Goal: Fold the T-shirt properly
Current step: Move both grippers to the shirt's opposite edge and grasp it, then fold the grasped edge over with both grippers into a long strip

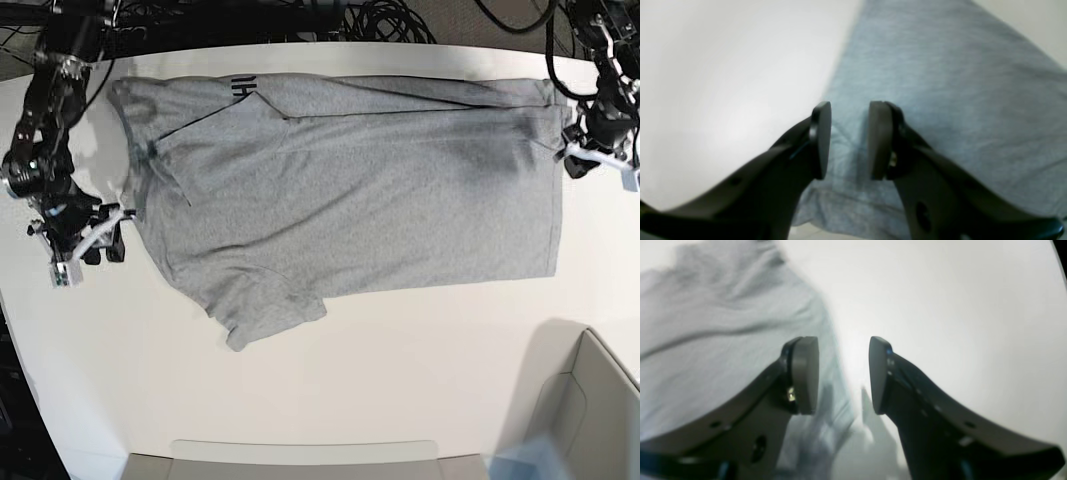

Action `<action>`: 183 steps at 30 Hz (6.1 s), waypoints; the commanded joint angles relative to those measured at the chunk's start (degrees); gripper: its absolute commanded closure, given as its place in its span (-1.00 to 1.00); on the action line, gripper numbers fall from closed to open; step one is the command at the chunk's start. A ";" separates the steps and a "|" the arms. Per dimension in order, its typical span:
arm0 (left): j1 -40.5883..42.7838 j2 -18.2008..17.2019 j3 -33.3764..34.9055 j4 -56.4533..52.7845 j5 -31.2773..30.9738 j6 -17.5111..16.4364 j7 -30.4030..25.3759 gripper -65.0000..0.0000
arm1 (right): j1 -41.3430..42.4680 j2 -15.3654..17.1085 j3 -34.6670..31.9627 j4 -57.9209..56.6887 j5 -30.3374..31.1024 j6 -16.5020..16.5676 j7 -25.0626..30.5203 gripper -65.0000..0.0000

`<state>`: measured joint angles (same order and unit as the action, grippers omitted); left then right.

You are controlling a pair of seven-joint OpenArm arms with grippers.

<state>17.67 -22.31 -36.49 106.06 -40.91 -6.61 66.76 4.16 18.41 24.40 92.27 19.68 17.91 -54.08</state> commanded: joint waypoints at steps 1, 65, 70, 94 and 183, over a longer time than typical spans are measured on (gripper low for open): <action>-0.92 -1.04 -0.56 0.80 -0.19 0.33 0.45 0.45 | 3.44 0.00 -1.06 -1.94 -0.65 -0.11 1.47 0.24; -18.86 -6.57 9.72 -16.79 -0.19 0.15 0.10 0.37 | 27.70 -6.77 -31.30 -55.57 -5.04 3.32 22.39 0.24; -29.58 -13.08 24.49 -30.94 -0.11 0.24 -10.10 0.31 | 27.70 -6.77 -31.39 -55.57 -5.04 3.32 21.07 0.24; -50.15 -13.87 45.59 -69.71 -0.11 0.24 -25.93 0.31 | 27.53 -6.77 -31.74 -55.48 -5.04 3.32 20.72 0.24; -30.37 -10.44 27.22 -44.21 -0.19 -6.62 -32.61 1.00 | 15.22 -7.47 -23.48 -17.06 -5.57 3.14 8.94 1.00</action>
<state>-11.33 -31.42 -8.78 60.55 -40.51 -12.73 35.75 17.98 10.44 0.62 74.28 13.52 21.04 -45.87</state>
